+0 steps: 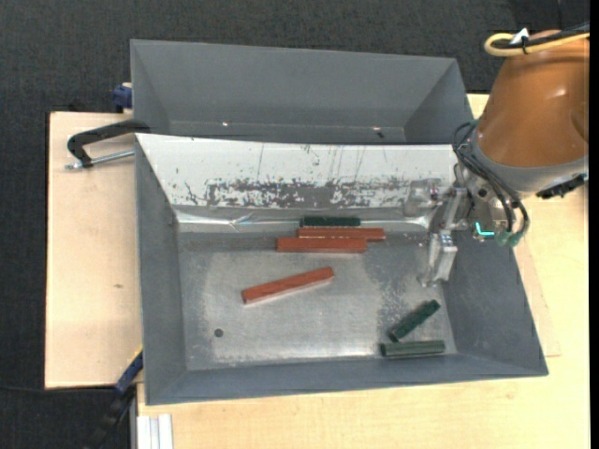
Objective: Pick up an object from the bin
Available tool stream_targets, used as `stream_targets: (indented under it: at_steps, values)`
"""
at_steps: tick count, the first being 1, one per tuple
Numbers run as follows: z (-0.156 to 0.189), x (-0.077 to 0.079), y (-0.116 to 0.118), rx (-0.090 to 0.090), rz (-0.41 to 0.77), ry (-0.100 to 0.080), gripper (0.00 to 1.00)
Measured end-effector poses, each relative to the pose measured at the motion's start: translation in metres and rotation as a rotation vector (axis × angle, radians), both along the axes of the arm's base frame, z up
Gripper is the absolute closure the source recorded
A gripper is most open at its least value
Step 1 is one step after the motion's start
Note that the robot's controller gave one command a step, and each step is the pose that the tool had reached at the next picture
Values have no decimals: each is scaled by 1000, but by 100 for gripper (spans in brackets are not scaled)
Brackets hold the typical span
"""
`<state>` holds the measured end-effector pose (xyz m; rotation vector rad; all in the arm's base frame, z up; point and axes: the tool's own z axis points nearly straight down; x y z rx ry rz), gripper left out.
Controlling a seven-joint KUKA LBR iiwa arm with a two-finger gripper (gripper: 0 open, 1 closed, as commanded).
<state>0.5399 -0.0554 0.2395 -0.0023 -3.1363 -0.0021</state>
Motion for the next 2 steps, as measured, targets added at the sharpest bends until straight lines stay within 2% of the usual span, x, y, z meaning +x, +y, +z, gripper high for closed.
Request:
stream_targets:
  at_steps: [1, 2]
  values:
    - [4, 1, 0, -1, 1, -8, 0]
    - [-39, 14, 29, -2, 81, -12, 0]
